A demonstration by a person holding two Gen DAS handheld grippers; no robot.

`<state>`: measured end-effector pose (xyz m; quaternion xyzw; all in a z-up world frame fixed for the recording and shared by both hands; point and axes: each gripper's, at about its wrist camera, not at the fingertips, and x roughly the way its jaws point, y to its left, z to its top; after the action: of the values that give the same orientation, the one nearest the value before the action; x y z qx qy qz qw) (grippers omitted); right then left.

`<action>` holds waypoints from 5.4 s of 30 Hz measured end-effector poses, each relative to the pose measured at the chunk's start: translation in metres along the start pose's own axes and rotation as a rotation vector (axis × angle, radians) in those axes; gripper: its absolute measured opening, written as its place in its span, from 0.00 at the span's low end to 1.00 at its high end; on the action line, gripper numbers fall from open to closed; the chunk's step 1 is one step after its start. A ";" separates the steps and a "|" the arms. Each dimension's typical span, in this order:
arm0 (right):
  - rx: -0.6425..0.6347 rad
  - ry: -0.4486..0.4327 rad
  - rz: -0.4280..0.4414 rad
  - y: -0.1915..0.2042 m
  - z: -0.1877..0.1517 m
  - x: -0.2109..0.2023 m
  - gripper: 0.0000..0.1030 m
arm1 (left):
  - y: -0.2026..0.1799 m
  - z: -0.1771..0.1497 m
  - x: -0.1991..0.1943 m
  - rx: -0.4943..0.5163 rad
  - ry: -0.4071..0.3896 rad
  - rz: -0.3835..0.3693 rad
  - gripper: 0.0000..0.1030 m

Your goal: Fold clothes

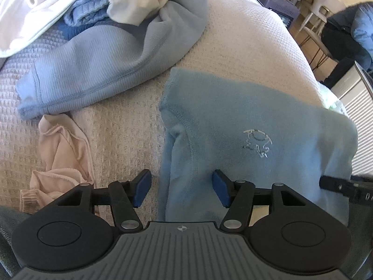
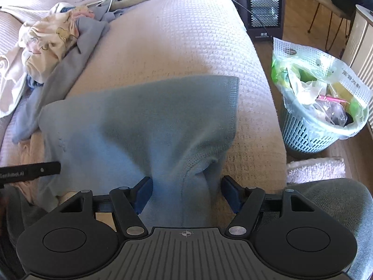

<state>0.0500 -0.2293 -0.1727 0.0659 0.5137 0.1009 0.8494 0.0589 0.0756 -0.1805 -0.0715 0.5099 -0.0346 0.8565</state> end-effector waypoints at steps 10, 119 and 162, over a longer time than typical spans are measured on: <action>-0.001 -0.046 0.029 0.000 -0.005 -0.015 0.18 | -0.009 -0.003 -0.017 0.061 -0.030 -0.064 0.09; -0.236 -0.156 0.077 0.050 0.026 0.000 0.23 | 0.039 0.022 -0.076 -0.067 -0.214 0.206 0.39; -0.237 -0.101 0.132 0.056 -0.002 -0.002 0.23 | 0.030 0.144 -0.066 -0.100 -0.420 0.071 0.06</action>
<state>0.0413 -0.1755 -0.1600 0.0036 0.4495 0.2132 0.8674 0.1530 0.1265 -0.0602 -0.1013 0.3234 0.0368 0.9401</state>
